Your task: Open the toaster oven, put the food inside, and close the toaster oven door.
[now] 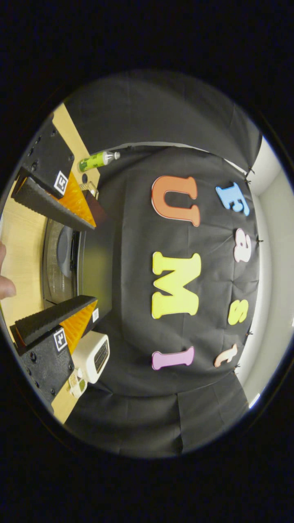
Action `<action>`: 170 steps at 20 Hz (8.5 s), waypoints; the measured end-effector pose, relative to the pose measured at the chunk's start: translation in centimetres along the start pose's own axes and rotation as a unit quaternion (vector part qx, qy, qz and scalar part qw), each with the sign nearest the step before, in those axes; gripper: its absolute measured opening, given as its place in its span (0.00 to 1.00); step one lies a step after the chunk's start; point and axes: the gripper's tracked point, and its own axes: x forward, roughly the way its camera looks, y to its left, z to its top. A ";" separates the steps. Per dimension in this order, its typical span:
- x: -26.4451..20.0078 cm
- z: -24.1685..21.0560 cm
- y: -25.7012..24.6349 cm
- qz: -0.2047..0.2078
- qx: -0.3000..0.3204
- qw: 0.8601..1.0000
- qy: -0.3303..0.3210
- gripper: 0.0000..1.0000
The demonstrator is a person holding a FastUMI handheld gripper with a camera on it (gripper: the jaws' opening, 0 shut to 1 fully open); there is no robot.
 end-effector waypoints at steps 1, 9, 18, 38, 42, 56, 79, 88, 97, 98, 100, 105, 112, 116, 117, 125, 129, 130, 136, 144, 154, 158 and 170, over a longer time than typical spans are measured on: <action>1.0 -0.6 0.4 -0.002 0.001 1.000 0.003 1.00; 5.2 -4.0 2.8 0.000 -0.010 1.000 0.018 1.00; 6.8 -6.4 2.2 0.003 0.013 0.999 0.044 1.00; -3.2 -13.3 2.6 0.020 -0.021 0.986 0.164 1.00; -4.6 -15.2 2.6 0.037 -0.044 0.979 0.197 1.00; -6.1 -21.0 2.9 0.058 0.014 0.944 0.324 1.00; -21.0 -15.9 3.0 0.077 -0.025 0.992 0.102 1.00; -21.7 -22.3 2.8 0.062 -0.010 0.983 0.172 1.00; -20.9 -26.0 3.0 0.055 0.017 0.971 0.233 1.00; -20.8 -25.9 2.9 0.051 0.021 0.971 0.234 1.00; -20.7 -25.9 2.9 0.048 0.019 0.970 0.238 0.93; -20.5 -24.9 2.8 0.044 0.071 0.969 0.231 0.64; -17.7 -17.8 4.0 0.051 0.211 0.963 0.162 0.49; -14.1 -15.1 3.5 0.042 0.281 0.949 0.137 0.47; -13.1 -15.0 3.4 0.037 0.291 0.945 0.141 0.47; -2.6 -12.7 1.6 -0.002 0.316 0.936 0.156 0.47; 3.7 -12.1 1.1 -0.028 0.305 0.937 0.168 0.48; 5.1 -12.1 1.2 -0.030 0.300 0.938 0.174 0.48; 10.1 -13.1 1.1 -0.045 0.246 0.951 0.181 0.47; 13.2 -14.1 2.3 -0.052 0.196 0.961 0.190 0.58; 9.6 -12.5 2.6 -0.038 0.185 0.964 0.187 0.90; 5.7 -11.6 3.5 -0.015 0.157 0.971 0.180 0.98; -7.5 -13.1 4.4 0.080 0.101 0.967 0.219 1.00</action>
